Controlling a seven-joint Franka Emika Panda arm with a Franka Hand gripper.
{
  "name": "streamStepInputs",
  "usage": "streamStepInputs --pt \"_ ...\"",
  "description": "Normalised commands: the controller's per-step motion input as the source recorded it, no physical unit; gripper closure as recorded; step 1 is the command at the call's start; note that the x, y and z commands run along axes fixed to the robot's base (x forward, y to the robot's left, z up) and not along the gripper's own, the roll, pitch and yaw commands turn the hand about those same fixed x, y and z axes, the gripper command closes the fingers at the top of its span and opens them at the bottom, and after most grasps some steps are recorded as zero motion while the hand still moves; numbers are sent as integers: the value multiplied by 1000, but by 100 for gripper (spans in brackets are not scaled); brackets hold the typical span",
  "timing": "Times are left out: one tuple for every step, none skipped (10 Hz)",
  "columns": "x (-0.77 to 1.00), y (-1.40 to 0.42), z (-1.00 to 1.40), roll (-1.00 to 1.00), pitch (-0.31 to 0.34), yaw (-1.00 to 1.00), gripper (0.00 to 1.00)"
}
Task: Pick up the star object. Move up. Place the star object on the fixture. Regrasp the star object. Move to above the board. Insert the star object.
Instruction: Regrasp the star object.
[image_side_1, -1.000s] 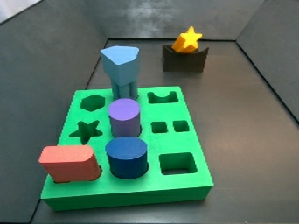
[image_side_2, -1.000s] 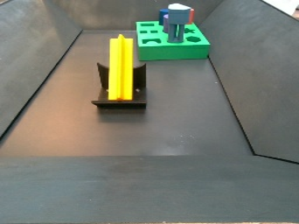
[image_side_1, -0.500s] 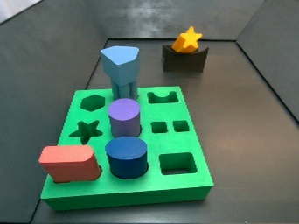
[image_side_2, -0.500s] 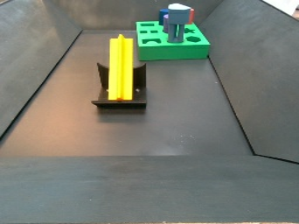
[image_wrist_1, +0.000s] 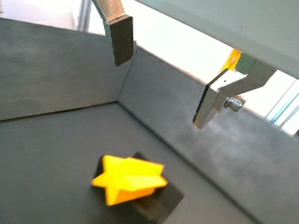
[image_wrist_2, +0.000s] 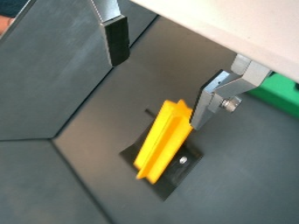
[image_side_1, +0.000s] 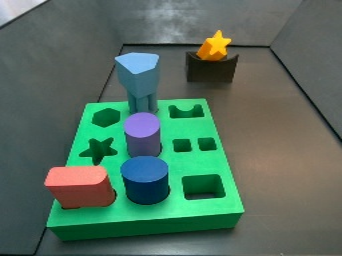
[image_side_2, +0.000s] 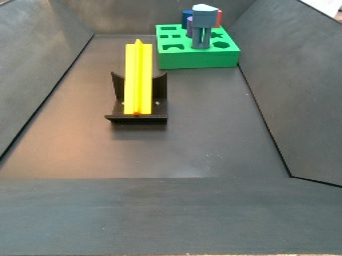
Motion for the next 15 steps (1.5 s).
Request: streamStepInputs --pt "111 -47 -11 1000 160 96 0" --pt "116 -51 -8 1000 191 129 0" --pt "116 -52 -14 1000 227 182 0" --pt "117 -55 -11 852 217 204 0" --pt "124 -55 -11 733 197 217 0" --pt "132 -58 -14 500 156 237 0" --pt "135 -50 -8 293 117 246 0" --pt "126 -46 -4 202 86 243 0" --pt "113 -45 -5 177 65 236 0" --pt "95 -56 -14 162 22 211 0" --pt "39 44 -1000 249 -78 155 0" --pt "43 46 -1000 247 -89 127 0" --pt "47 39 -1000 218 -104 90 0" --pt "49 33 -1000 176 -112 60 0" --pt "55 28 -1000 128 -120 22 0"
